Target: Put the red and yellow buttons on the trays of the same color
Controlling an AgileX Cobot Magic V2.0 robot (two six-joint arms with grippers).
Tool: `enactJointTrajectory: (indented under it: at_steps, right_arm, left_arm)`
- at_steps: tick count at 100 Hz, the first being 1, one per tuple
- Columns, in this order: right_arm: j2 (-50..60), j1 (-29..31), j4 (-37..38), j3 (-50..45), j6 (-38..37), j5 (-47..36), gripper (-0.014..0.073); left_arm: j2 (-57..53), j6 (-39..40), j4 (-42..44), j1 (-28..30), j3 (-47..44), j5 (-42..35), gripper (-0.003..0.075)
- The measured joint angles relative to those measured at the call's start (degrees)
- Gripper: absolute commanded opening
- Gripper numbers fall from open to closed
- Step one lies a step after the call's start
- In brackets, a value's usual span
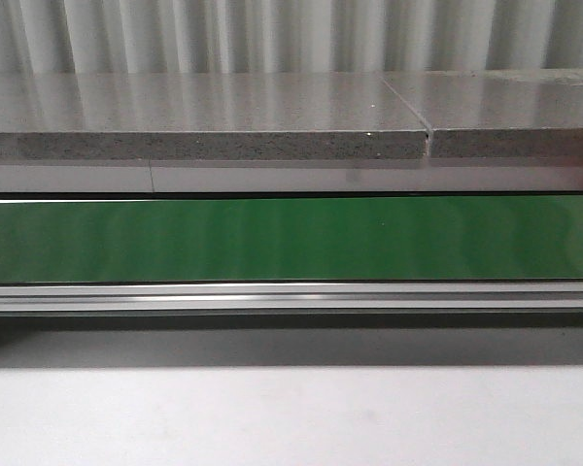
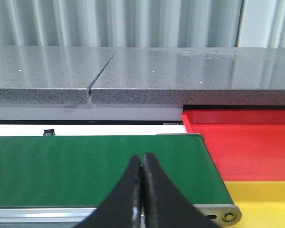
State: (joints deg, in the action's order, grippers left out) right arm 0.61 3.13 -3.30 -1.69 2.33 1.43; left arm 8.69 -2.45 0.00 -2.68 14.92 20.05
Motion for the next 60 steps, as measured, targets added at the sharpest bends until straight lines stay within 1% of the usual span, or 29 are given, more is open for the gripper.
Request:
enactJointTrajectory:
  at_steps: [7, 17, 24, 46, 60]
  right_arm:
    - [0.0, 0.0, 0.0, 0.0, 0.0, 0.0, -0.0102]
    - [0.0, 0.0, 0.0, 0.0, 0.0, 0.0, -0.0102]
    - [0.0, 0.0, 0.0, 0.0, 0.0, 0.0, -0.0102]
    - [0.0, 0.0, 0.0, 0.0, 0.0, 0.0, -0.0102]
    - [0.0, 0.0, 0.0, 0.0, 0.0, 0.0, -0.0102]
  left_arm:
    - [3.3, 0.0, 0.0, 0.0, 3.4, 2.0, -0.0020]
    - [7.9, 0.0, 0.0, 0.0, 8.6, 7.1, -0.0020]
    - [11.0, 0.0, 0.0, 0.0, 11.1, 8.6, -0.0020]
    - [20.1, 0.0, -0.6, 0.0, 14.8, 8.8, -0.0020]
    - [24.6, -0.1, -0.7, 0.0, 15.9, 6.7, -0.0020]
